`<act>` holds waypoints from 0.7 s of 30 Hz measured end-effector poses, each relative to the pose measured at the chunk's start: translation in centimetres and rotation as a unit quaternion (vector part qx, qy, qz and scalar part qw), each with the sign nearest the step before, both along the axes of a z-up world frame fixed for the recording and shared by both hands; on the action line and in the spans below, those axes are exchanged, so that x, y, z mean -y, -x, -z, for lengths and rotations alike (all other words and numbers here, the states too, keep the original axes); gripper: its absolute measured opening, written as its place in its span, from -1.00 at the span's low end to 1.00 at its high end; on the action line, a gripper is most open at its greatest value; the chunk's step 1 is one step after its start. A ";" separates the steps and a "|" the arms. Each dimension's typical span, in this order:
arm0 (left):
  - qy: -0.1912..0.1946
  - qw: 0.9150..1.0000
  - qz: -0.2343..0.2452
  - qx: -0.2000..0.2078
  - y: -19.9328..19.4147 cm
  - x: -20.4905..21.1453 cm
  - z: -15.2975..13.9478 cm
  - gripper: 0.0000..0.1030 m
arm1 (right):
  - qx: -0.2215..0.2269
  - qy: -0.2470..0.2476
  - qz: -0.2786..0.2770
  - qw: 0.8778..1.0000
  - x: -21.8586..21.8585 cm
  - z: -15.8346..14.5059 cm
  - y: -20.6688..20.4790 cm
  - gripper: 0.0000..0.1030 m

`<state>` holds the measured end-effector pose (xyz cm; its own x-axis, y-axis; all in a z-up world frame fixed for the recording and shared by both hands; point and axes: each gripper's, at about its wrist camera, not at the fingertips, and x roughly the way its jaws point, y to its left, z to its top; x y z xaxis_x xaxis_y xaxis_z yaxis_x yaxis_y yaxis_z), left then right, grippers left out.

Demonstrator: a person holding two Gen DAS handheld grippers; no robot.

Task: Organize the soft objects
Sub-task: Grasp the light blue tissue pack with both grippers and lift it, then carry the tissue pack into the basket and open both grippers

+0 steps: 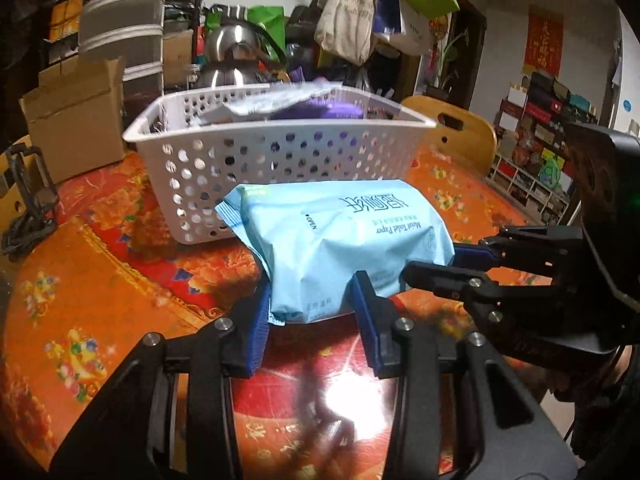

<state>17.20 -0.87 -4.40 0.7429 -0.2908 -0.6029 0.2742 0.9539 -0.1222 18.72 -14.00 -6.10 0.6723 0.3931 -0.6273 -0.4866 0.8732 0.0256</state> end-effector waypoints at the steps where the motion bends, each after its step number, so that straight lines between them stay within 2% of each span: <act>1: 0.001 1.000 -0.001 0.005 0.3 0.0 -0.3 -0.30 | 0.007 0.000 0.000 1.000 0.0 -0.4 0.4 -0.59; 7: 0.001 0.999 -0.007 0.048 3.1 0.8 -3.7 -0.30 | 0.041 -0.011 0.002 0.999 1.0 -3.7 2.1 -0.59; 11: -0.001 0.998 -0.004 0.068 3.5 1.3 -6.4 -0.30 | 0.063 -0.009 0.004 0.998 1.5 -6.3 2.0 -0.59; 17: 0.001 0.996 0.005 0.094 2.0 1.8 -11.7 -0.30 | 0.100 -0.008 0.008 0.995 2.1 -11.7 0.1 -0.59; 21: -0.008 0.995 0.002 0.104 -0.5 2.0 -14.9 -0.30 | 0.111 -0.001 0.012 0.994 1.9 -14.0 -2.1 -0.59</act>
